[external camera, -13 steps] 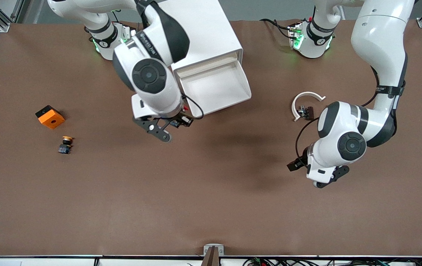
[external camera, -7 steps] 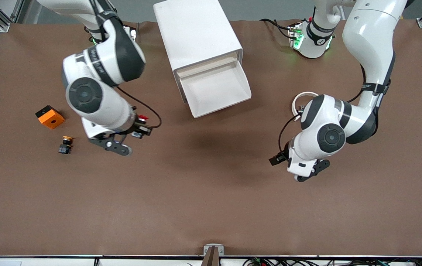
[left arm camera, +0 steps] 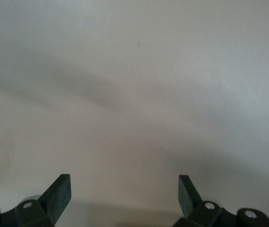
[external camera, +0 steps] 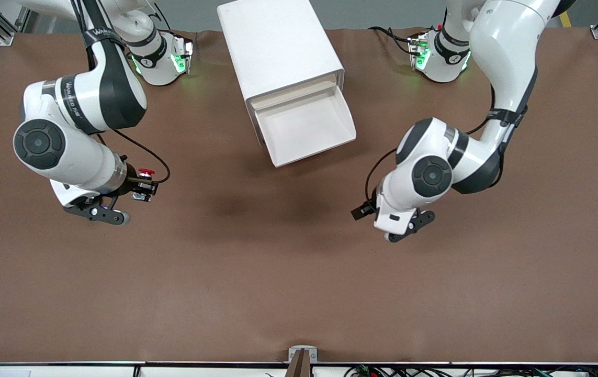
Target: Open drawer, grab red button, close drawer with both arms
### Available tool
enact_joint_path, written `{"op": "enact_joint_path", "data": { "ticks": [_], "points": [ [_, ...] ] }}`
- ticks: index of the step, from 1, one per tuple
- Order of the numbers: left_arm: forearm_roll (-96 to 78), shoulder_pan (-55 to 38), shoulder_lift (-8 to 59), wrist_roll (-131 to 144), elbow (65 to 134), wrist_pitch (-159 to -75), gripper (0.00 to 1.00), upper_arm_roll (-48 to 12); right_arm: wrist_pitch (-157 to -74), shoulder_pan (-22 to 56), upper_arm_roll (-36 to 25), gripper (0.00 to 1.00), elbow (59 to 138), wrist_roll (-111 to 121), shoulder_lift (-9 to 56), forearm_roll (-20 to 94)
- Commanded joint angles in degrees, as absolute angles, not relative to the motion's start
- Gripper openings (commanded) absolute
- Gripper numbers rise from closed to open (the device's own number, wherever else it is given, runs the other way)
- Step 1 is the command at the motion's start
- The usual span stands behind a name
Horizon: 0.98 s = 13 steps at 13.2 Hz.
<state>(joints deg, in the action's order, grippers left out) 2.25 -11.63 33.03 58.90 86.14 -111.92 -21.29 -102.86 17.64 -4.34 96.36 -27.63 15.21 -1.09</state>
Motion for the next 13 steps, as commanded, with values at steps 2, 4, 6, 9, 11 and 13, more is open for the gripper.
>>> {"op": "enact_joint_path", "data": {
  "ticks": [2, 4, 6, 9, 11, 13],
  "points": [
    [2.46, -15.46, 30.85, 62.75, 87.36, -110.48, 1.00, -21.18, -113.00, 15.12, -3.25, 0.00, 108.69, -26.28, 10.73, -2.99],
    [2.46, -17.22, 30.76, 63.37, 87.89, -110.57, 1.00, -21.18, -118.19, 14.24, -3.25, 0.00, 114.06, -26.19, 8.97, -2.99],
    [2.46, -18.80, 30.85, 64.33, 88.42, -111.27, 1.00, -21.18, -120.49, 13.71, -3.25, 0.00, 116.36, -26.10, 8.61, -2.99],
    [2.64, -21.17, 30.94, 65.56, 91.30, -114.86, 1.00, -21.18, -126.62, 12.14, -3.25, 0.00, 121.18, -24.10, 8.26, -4.04],
    [2.64, -21.62, 30.06, 65.65, 93.42, -115.05, 1.00, -21.36, -131.02, 10.20, -3.25, 0.00, 124.09, -21.54, 8.26, -4.04],
    [2.64, -22.32, 29.71, 65.65, 94.48, -115.05, 1.00, -21.88, -134.63, 8.80, -3.25, 0.00, 126.64, -20.57, 8.44, -4.04]
  ]
}}
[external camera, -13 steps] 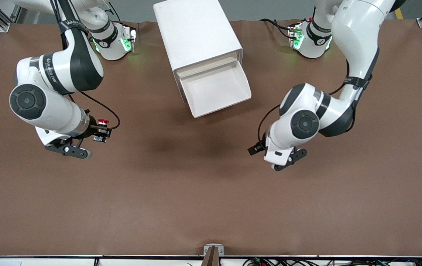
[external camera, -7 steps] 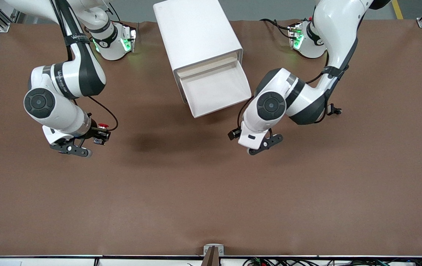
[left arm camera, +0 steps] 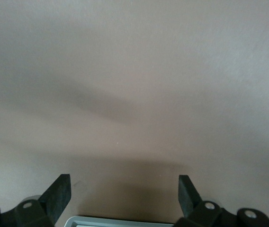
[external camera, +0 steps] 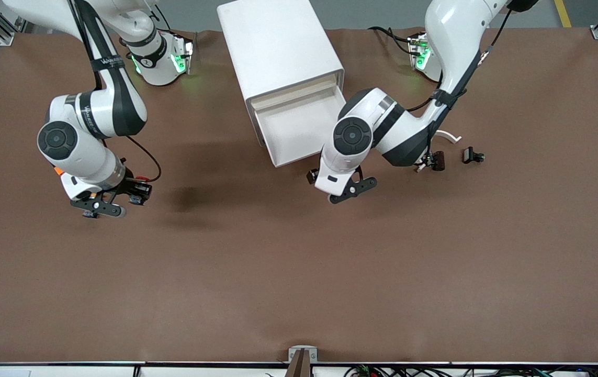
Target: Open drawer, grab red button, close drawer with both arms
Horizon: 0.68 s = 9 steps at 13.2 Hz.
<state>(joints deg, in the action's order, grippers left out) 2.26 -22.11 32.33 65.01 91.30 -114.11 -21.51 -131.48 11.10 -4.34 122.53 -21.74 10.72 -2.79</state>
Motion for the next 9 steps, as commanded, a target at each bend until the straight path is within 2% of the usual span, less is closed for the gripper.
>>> {"op": "enact_joint_path", "data": {
  "ticks": [1, 5, 9],
  "points": [
    [2.55, -22.41, 29.36, 65.74, 94.74, -115.05, 1.00, -22.15, -135.52, 8.35, -3.25, 0.00, 127.43, -20.22, 8.52, -4.04],
    [2.55, -22.41, 28.04, 67.76, 98.26, -115.22, 1.00, -25.21, -138.15, 7.04, -3.34, 0.00, 127.62, -19.43, 9.40, -4.30],
    [2.55, -24.34, 28.21, 71.80, 98.88, -115.22, 1.00, -25.93, -141.68, 5.45, -3.34, 0.00, 127.88, -19.07, 12.21, -5.36]
  ]
}}
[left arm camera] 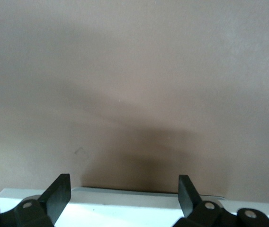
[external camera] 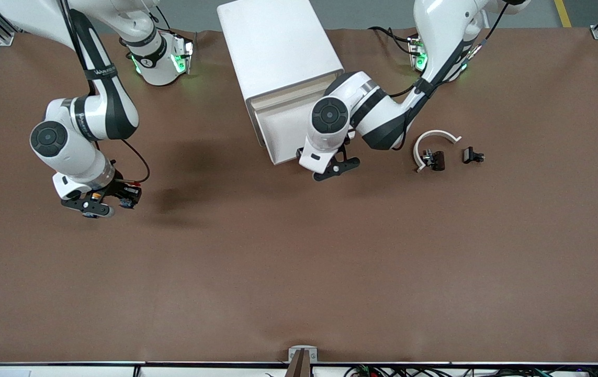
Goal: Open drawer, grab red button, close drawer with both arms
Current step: 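Push the drawer shut with the left gripper while the right gripper holds the button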
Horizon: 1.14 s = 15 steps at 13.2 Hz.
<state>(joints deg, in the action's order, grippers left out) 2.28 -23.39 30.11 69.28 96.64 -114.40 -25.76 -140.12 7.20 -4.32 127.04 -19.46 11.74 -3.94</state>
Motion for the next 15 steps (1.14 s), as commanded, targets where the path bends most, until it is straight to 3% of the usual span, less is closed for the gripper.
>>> {"op": "enact_joint_path", "data": {
  "ticks": [1, 15],
  "points": [
    [2.55, -24.87, 28.39, 72.24, 98.96, -115.22, 1.00, -25.93, -141.68, 5.01, -3.34, 0.00, 127.88, -19.07, 12.48, -5.36],
    [1.93, -31.99, 28.74, 76.73, 98.35, -115.14, 1.00, -26.89, -148.09, -2.20, -3.16, 0.00, 127.79, -10.99, 19.86, -8.17]
  ]
}}
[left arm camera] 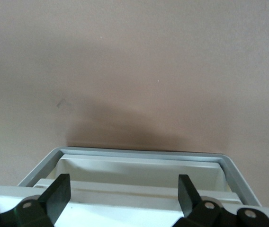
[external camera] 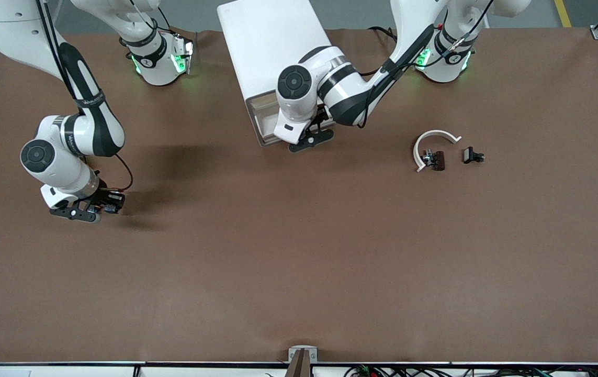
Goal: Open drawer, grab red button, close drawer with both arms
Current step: 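Push the drawer shut with the left gripper while the right gripper holds the button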
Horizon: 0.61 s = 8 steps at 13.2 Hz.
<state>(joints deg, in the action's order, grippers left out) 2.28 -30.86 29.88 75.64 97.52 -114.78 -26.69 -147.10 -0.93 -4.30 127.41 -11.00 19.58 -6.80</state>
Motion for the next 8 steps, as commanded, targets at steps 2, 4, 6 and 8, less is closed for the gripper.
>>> {"op": "enact_joint_path", "data": {
  "ticks": [2, 4, 6, 8],
  "points": [
    [1.85, -33.21, 28.92, 77.08, 98.26, -115.14, 1.00, -26.89, -149.93, -2.29, -3.16, 0.00, 127.71, -10.90, 21.61, -8.17],
    [1.76, -33.66, 29.00, 77.25, 97.91, -115.14, 1.00, -26.89, -152.92, -2.29, -3.16, 0.00, 127.62, -10.90, 23.55, -8.17],
    [1.76, -34.36, 29.88, 77.26, 96.86, -115.14, 1.00, -26.98, -153.02, -2.20, -3.16, 0.00, 127.53, -10.90, 23.91, -8.17],
    [1.67, -34.37, 29.88, 77.26, 96.24, -115.14, 1.00, -27.24, -153.02, -2.29, -3.16, 0.00, 127.53, -10.90, 23.91, -8.17]
  ]
}}
